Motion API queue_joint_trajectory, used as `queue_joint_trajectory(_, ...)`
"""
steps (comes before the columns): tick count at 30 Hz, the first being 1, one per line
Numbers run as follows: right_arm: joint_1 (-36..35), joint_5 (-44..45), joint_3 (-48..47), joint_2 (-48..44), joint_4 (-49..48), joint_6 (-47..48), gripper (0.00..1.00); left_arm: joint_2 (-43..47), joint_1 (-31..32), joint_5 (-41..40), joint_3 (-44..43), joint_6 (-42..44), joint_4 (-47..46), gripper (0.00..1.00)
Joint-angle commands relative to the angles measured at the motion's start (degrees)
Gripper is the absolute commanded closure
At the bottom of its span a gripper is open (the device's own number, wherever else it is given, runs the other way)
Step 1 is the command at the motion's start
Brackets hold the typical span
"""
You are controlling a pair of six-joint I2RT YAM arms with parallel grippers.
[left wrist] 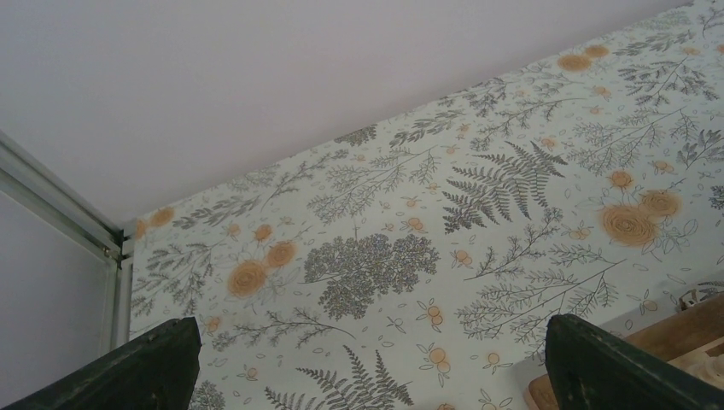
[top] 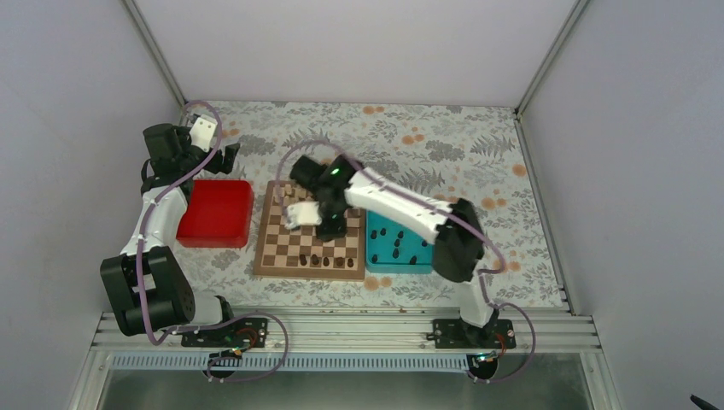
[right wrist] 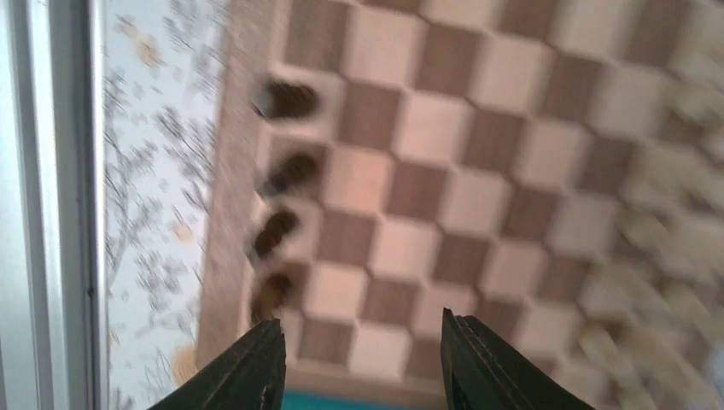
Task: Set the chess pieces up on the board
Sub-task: Place the chess piece on the chessboard, then pick up the chess piece from the storage box.
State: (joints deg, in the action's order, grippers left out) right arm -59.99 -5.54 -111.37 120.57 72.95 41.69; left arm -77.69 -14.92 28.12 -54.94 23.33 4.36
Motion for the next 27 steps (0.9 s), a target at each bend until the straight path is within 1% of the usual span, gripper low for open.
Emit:
queue_joint_trajectory(1, 10.05, 0.28, 5.31, -10.16, -0.62, -1.11, 0.51, 0.52, -0.29, 1.34, -0.17, 0.4, -1.51, 0.0)
queue_joint_trajectory(7, 26.25, -0.73, 22.8, -20.4, -7.55, 0.17, 0.48, 0.36, -0.29, 1.56, 0.1, -0.49, -2.58, 0.0)
queue_joint_trajectory(11, 32.29, -1.89, 32.73, -23.47, -11.85, 0.28, 0.48, 0.35, -0.29, 1.35, 0.06, -0.92, -2.85, 0.0)
queue_joint_trajectory(14, 34.16, -2.92, 36.81, -24.24, -14.54, -0.03, 0.48, 0.51, -0.29, 1.11, 0.09, -0.89, -2.87, 0.0)
queue_joint_trajectory(18, 34.41, -4.02, 39.43, -23.06, -17.0, -0.38, 0.48, 0.7, -0.28, 0.93, -0.09, -0.74, -2.61, 0.0)
queue_joint_trajectory(21, 34.41, -4.97, 39.64, -21.23, -17.71, -0.36, 0.5, 0.8, -0.29, 0.85, -0.17, -0.74, -2.39, 0.0)
queue_joint_trajectory(27, 34.32, -5.87, 38.4, -18.08, -17.41, -0.3, 0.58, 1.13, -0.29, 0.47, 0.07, -0.91, -2.34, 0.0)
